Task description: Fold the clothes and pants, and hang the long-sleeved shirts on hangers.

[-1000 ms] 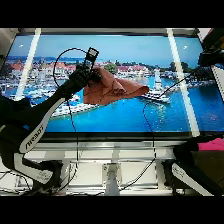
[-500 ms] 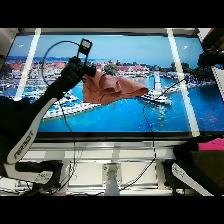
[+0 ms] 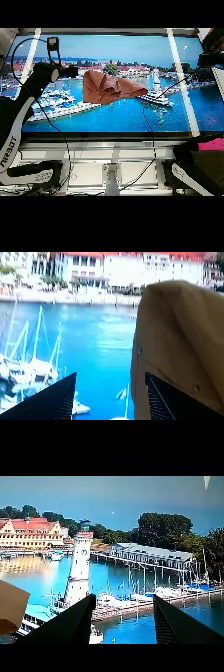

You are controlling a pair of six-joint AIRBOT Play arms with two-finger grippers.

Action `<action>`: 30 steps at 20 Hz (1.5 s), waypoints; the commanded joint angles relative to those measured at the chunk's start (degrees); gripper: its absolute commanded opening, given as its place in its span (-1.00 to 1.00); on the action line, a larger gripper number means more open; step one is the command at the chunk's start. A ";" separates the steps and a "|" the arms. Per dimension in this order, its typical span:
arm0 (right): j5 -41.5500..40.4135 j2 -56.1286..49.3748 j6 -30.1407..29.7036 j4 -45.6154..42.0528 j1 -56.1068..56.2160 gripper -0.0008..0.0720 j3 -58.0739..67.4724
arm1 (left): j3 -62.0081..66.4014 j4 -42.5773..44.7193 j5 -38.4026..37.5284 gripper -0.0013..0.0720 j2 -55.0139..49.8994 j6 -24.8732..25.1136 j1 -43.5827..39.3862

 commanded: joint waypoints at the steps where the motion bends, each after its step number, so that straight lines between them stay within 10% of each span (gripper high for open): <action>1: 0.02 0.04 0.02 -0.02 -0.04 0.14 0.02 | -0.72 -20.11 -10.67 0.30 -3.04 8.50 4.79; 8: 0.42 0.04 0.04 0.00 -0.04 0.14 0.02 | -0.72 -40.61 -15.61 0.44 -11.28 25.62 9.53; 18: 0.48 0.04 0.04 0.00 -0.04 0.14 0.02 | -0.74 -42.07 -14.40 0.42 -17.11 29.83 9.53; 24: 0.48 0.04 0.04 0.17 -0.04 0.14 0.02 | -0.72 -53.70 -9.01 0.10 -17.70 35.39 8.79; 26: 0.48 0.04 0.04 0.24 -0.04 0.14 0.02 | -0.72 -53.94 -8.81 -0.78 -17.70 35.43 8.44; 30: 0.48 0.04 0.04 1.20 -0.04 0.14 0.02 | -0.50 -57.81 -9.79 -0.91 -17.42 36.20 8.09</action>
